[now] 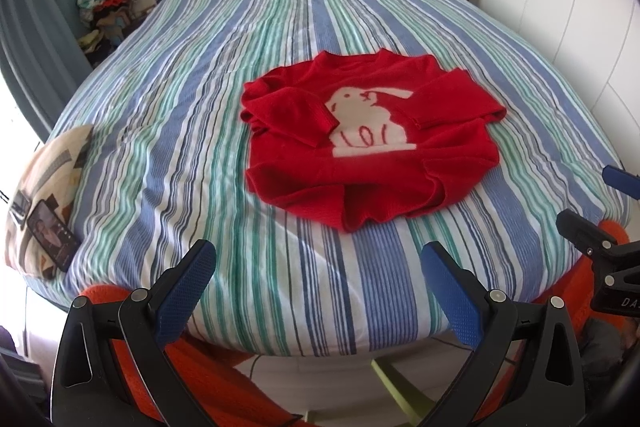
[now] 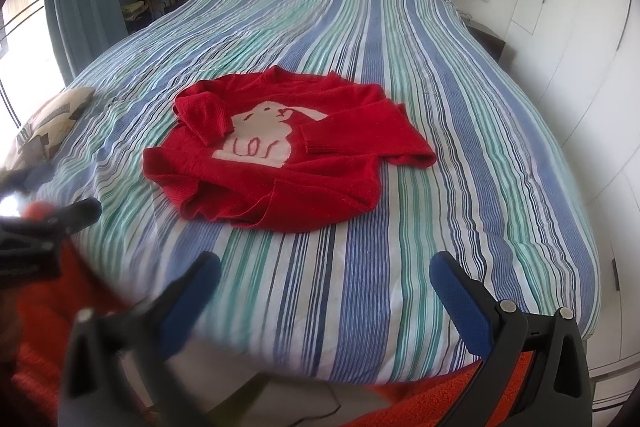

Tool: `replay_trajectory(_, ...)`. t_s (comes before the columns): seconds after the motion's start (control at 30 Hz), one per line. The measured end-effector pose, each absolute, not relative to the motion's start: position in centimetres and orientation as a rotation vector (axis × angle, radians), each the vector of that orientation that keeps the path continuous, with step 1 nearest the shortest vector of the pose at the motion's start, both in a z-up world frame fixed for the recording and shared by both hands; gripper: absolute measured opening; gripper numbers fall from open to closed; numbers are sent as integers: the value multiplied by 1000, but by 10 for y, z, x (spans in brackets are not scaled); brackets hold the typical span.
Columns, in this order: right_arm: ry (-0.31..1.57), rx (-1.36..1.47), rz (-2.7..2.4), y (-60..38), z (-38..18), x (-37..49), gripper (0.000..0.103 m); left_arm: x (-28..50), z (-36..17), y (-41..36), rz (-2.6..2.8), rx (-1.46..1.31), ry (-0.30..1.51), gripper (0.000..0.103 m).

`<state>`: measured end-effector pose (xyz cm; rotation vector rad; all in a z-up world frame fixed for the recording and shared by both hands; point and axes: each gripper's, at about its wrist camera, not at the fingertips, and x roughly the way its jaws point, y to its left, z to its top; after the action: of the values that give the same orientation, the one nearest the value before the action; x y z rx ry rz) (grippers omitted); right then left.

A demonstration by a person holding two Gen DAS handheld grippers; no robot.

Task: Fold small clothes
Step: 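Move both grippers toward the hem of the red rabbit sweater, then grasp the sweater hem with both grippers and pull it taut to flatten the body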

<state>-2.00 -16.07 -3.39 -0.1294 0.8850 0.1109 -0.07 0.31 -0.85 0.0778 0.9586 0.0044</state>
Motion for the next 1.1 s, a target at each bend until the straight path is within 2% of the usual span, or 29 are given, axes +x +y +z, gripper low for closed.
replay_trajectory(0.37, 881, -109, 161, -160, -38, -8, 103, 4, -23, 27, 46, 40, 965, 102)
replay_trajectory(0.57, 944, -84, 196, -173, -73, 16, 103, 43, -91, 55, 52, 19, 1092, 101)
replay_trajectory(0.77, 1048, 38, 325, -155, -109, 74, 87, 85, -126, 5, -94, 105, 1085, 100)
replay_trajectory(0.8, 1067, 52, 354, -147, -119, 86, 78, 93, -134, -1, -82, 131, 1088, 88)
replay_trajectory(0.83, 1091, 56, 368, -139, -131, 97, 61, 100, -142, -5, -65, 158, 1098, 63)
replay_trajectory(0.87, 1109, 49, 363, -134, -142, 107, 50, 107, -150, -7, -59, 172, 1118, 43)
replay_trajectory(0.9, 1128, 42, 356, -131, -154, 116, 31, 110, -156, -4, -69, 156, 1136, 6)
replay_trajectory(0.93, 1159, 47, 352, -131, -166, 122, 14, 109, -156, 2, -82, 114, 1140, 4)
replay_trajectory(0.97, 1191, 82, 354, -135, -173, 124, 9, 103, -150, 11, -93, 63, 1134, 3)
replay_trajectory(1.1, 1172, 150, 393, -160, -148, 89, 8, 63, -116, 43, -185, -85, 1138, 3)
